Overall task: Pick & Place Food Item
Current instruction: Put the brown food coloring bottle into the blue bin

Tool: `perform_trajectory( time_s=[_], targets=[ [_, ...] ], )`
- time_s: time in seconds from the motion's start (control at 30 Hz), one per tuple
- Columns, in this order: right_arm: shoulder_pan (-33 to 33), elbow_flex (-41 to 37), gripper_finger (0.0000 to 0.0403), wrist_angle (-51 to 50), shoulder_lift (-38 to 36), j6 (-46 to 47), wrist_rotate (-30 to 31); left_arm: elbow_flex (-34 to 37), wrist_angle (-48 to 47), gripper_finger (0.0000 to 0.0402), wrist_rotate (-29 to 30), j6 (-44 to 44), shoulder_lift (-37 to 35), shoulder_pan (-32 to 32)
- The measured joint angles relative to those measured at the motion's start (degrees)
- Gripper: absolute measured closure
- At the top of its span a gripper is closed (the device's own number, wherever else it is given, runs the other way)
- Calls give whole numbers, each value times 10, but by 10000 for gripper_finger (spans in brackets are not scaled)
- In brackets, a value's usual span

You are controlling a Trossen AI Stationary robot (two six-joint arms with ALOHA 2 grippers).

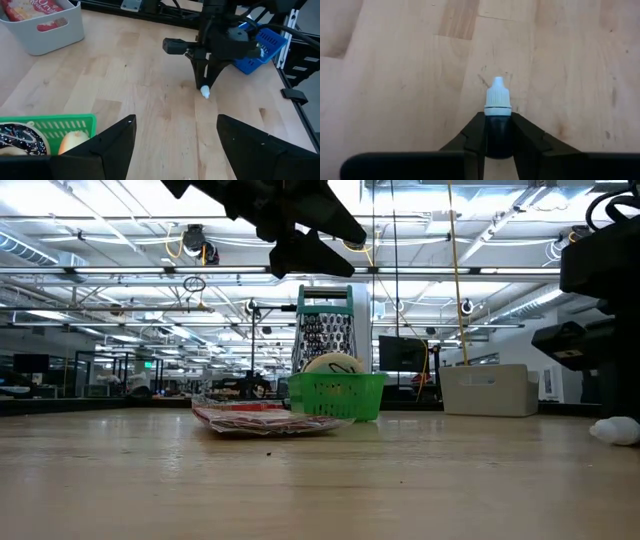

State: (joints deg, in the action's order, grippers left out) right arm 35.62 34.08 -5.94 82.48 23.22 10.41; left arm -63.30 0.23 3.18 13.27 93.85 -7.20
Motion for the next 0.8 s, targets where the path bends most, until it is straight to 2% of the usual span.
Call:
perform_trajectory(
  time_s=[0.2, 0.43, 0.63, 0.8],
  targets=[
    [1, -1, 349, 8, -50, 30, -62, 0, 0, 119, 0, 0, 0, 0],
    [34, -1, 349, 6, -148, 154, -139, 0, 0, 129, 0, 0, 0, 0],
    [120, -1, 349, 10, -218, 330, -165, 0, 0, 130, 0, 0, 0, 0],
    [220, 0, 349, 8, -232, 489, -143, 0, 0, 131, 0, 0, 0, 0]
  ],
)
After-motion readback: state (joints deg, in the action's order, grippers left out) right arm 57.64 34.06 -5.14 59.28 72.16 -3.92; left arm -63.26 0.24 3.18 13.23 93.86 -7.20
